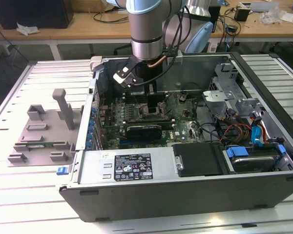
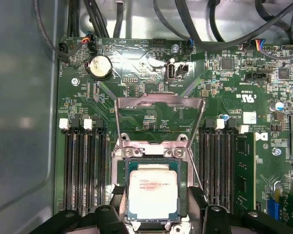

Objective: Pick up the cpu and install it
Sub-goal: 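Place the cpu into insertion slot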

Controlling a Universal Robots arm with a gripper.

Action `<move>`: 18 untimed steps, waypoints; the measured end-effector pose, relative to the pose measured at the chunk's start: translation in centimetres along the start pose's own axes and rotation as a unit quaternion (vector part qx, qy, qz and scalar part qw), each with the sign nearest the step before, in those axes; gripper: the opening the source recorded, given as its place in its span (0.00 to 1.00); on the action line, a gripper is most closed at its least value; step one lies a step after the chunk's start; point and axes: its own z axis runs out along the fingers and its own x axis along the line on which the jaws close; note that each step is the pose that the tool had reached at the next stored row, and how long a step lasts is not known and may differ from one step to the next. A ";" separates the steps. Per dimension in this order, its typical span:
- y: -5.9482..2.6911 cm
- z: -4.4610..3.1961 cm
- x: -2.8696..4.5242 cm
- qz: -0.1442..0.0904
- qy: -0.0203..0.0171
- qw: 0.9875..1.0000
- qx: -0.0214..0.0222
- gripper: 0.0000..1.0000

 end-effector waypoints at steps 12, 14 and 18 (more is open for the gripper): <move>0.01 -0.10 0.00 0.000 0.000 1.000 0.000 0.11; 0.01 -0.11 0.00 0.000 0.000 1.000 0.000 0.11; 0.01 -0.26 -0.02 0.000 0.000 1.000 0.000 0.11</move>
